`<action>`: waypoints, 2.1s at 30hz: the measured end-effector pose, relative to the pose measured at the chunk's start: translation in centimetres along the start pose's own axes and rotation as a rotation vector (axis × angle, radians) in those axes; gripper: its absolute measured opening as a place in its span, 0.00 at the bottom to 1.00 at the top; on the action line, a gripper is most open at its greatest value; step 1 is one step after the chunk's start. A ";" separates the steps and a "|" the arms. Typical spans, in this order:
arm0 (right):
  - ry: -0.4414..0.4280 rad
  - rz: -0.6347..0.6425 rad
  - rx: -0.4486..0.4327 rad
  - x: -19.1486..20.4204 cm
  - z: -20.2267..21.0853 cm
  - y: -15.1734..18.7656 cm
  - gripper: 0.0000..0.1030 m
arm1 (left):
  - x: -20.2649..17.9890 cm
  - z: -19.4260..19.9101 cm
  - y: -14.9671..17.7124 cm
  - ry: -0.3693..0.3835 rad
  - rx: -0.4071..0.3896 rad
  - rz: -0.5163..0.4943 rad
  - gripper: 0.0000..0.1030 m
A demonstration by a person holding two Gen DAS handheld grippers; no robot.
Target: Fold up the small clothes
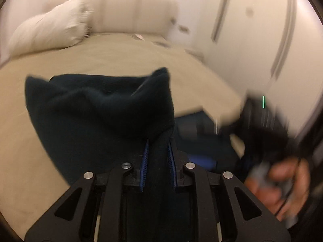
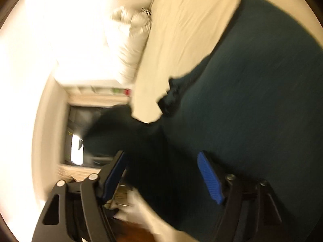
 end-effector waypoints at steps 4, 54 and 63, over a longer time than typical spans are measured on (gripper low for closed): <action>-0.023 0.003 0.066 -0.6 0.9 -1.5 0.74 | -5.0 -3.5 5.2 -0.011 0.100 -0.221 0.15; 0.200 0.151 -0.304 -3.0 13.1 5.6 0.11 | 13.4 -4.7 0.9 0.007 0.013 0.394 0.79; 0.298 0.173 -0.250 -0.2 9.7 4.4 0.79 | 11.1 -3.6 2.5 0.017 0.045 0.382 0.79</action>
Point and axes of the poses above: each gripper's, at about its wrist camera, not at the fingertips, and z roughly against the way its jaws point, x to its left, y to its underside, the point moved 1 cm from there along -z, roughly the way its jaws point, and after that the axes turned 11 degrees about -x, right-handed, at the moved point
